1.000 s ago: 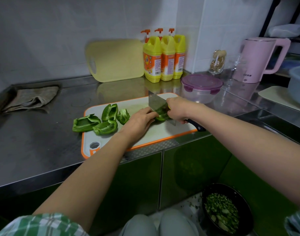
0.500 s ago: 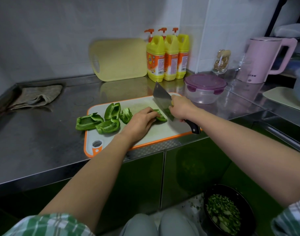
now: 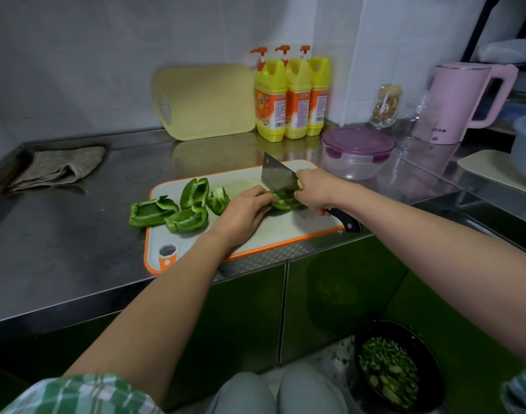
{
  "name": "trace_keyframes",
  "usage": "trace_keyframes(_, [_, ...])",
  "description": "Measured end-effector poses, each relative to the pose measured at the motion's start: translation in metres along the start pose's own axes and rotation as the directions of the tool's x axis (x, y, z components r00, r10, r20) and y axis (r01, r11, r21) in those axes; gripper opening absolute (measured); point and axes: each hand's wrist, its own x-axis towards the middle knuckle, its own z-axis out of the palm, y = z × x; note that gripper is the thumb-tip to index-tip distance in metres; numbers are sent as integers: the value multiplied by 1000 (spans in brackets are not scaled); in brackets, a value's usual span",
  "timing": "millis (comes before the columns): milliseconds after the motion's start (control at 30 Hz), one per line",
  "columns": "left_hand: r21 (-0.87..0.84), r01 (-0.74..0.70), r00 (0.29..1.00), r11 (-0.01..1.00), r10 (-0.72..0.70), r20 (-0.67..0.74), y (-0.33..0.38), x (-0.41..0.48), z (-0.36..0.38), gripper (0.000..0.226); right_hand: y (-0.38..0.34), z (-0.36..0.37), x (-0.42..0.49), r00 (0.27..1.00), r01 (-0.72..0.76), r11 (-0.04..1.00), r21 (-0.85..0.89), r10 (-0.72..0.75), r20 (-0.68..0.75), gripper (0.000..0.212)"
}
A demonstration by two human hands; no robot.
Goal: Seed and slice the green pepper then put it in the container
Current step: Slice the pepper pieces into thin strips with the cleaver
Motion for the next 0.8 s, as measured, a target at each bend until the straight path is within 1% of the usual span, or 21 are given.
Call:
trace_keyframes(233, [-5,28,1000,1000,-27,12,-3,1,1,20,-10,-3,4,999,-13,999,-46,14,36,26])
trace_keyframes(333, [-6,31,999,999,-31,17,-3,1,0,21,-16,5,10,999,-26,997,-68,24,-27,22])
trace_keyframes(433, [7,21,1000,1000,-21,12,-3,1,1,21,-18,13,15,993,-20,999,-25,17,-117,13])
trace_keyframes(500, [27,24,1000,999,-24,6,-3,0,0,21,-13,15,17,982,-36,998,45,44,-181,10])
trace_keyframes(567, [30,26,1000,999,-26,-1,-2,0,0,21,-5,15,17,971,-47,991,124,75,-226,14])
trace_keyframes(667, [24,26,1000,999,-26,-2,-2,0,-1,22,3,6,10,986,-12,985,170,40,-162,17])
trace_keyframes(800, [26,30,1000,999,-29,-5,-2,-1,0,22,2,-6,2,999,-6,996,91,10,-33,22])
